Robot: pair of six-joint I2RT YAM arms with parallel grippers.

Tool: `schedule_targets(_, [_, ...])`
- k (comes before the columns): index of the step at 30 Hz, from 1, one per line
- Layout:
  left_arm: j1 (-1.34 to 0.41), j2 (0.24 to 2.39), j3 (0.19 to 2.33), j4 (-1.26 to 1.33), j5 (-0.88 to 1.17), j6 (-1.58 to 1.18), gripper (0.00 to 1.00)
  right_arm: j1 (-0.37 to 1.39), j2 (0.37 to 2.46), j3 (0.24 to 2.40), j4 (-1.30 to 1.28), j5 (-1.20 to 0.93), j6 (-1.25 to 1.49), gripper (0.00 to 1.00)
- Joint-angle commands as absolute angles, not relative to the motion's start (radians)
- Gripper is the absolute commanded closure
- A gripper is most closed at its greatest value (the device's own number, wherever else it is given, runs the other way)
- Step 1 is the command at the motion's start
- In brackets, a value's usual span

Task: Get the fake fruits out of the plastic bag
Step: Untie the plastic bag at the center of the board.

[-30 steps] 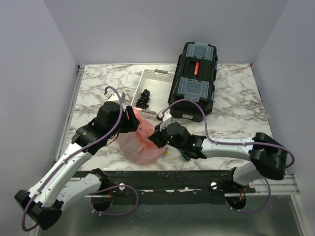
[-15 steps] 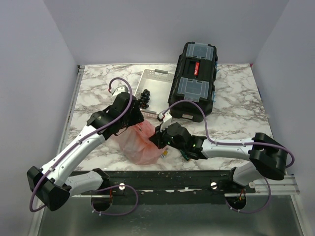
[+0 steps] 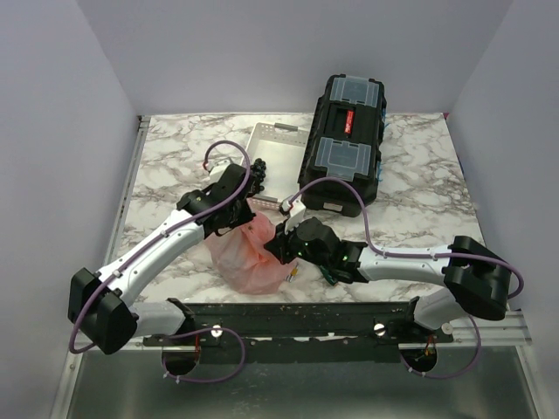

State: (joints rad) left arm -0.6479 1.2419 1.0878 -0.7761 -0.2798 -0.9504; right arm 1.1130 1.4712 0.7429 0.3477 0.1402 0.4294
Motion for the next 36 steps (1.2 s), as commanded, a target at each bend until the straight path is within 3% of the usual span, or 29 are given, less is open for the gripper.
schedule_targets(1, [-0.587, 1.231, 1.116, -0.763, -0.323, -0.885, 0.98, 1.120, 1.460, 0.738, 0.361, 0.114, 0.431, 0.99])
schedule_targets(7, [-0.403, 1.121, 1.088, -0.693, -0.160, -0.744, 1.00, 1.120, 1.474, 0.738, 0.373, 0.082, 0.417, 1.00])
schedule_targets(14, [-0.202, 0.969, 1.033, -0.612, 0.074, -0.537, 1.00, 1.120, 1.539, 0.742, 0.402, -0.101, 0.378, 0.99])
schedule_targets(23, [-0.157, 0.831, 0.894, -0.523, 0.287, -0.482, 1.00, 1.121, 1.487, 0.766, 0.340, -0.007, 0.403, 0.96])
schedule_targets(24, [-0.158, 0.825, 0.897, -0.532, 0.339, -0.461, 0.90, 1.120, 1.480, 0.772, 0.333, -0.005, 0.403, 0.96])
schedule_targets(27, [-0.157, 0.795, 0.909, -0.589, 0.413, -0.444, 0.47, 1.120, 1.466, 0.782, 0.327, -0.005, 0.401, 0.96])
schedule_targets(29, [-0.158, 0.757, 0.898, -0.612, 0.443, -0.455, 0.29, 1.120, 1.465, 0.788, 0.328, 0.023, 0.405, 0.96])
schedule_targets(32, [-0.160, 0.721, 0.891, -0.683, 0.435, -0.488, 0.21, 1.120, 1.459, 0.787, 0.340, 0.038, 0.419, 0.95])
schedule_targets(36, [-0.161, 0.668, 0.878, -0.784, 0.333, -0.529, 0.18, 1.121, 1.450, 0.789, 0.353, 0.055, 0.421, 0.84])
